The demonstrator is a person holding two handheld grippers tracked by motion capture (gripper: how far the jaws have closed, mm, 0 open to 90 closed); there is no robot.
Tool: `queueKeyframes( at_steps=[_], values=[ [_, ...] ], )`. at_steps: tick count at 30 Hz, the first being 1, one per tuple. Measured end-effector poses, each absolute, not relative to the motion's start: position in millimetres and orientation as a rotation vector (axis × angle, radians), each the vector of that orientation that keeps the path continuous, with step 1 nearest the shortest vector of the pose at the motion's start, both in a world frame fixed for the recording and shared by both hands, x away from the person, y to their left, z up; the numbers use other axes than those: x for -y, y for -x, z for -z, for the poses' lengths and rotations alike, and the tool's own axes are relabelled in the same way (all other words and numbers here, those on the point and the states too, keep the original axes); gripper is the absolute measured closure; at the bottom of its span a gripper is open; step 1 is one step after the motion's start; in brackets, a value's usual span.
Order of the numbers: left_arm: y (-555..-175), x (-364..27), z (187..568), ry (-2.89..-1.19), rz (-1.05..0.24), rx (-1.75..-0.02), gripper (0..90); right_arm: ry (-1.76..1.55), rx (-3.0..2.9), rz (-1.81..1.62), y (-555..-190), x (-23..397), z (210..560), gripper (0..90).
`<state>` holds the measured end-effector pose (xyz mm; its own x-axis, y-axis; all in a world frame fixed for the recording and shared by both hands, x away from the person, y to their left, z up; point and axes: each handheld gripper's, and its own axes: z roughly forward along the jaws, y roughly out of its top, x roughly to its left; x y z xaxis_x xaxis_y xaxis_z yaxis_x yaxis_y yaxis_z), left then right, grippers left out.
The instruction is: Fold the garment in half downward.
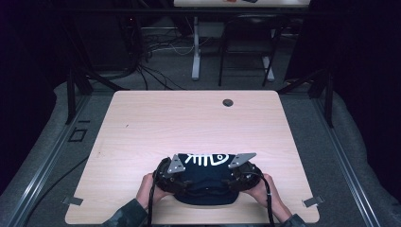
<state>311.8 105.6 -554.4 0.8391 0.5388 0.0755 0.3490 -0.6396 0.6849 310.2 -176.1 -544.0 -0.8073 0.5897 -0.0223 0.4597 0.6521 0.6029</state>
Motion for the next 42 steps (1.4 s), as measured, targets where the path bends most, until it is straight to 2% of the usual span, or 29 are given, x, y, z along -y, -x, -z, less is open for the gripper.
queueKeyframes(
  at_steps=[8, 26, 33, 34, 38, 39, 42],
  values=[
    [-310.3, -106.7, 563.4, -2.322, -0.363, -0.664, 22.4, -0.846, -2.661, -0.869, -305.7, 173.1, 552.0, 32.6],
    [-310.1, -109.4, 572.2, -2.310, -0.378, -0.669, 20.8, -0.937, -2.633, -0.909, -304.9, 178.4, 564.0, 27.9],
    [-309.2, -110.4, 572.6, -2.292, -0.392, -0.681, 18.3, -0.972, -2.604, -0.902, -306.1, 179.2, 565.7, 18.3],
    [-309.2, -110.6, 572.1, -2.290, -0.395, -0.682, 15.9, -0.969, -2.595, -0.893, -305.6, 178.6, 565.4, 14.7],
    [-308.5, -112.2, 567.8, -2.282, -0.395, -0.687, 13.8, -0.966, -2.583, -0.902, -304.6, 179.6, 562.8, 11.4],
    [-308.3, -112.6, 566.5, -2.280, -0.399, -0.690, 10.3, -0.961, -2.578, -0.896, -304.3, 180.8, 560.0, 5.9],
    [-307.0, -114.9, 560.9, -2.276, -0.407, -0.698, 7.1, -0.970, -2.559, -0.914, -302.8, 184.0, 553.8, 3.2]
  ],
)
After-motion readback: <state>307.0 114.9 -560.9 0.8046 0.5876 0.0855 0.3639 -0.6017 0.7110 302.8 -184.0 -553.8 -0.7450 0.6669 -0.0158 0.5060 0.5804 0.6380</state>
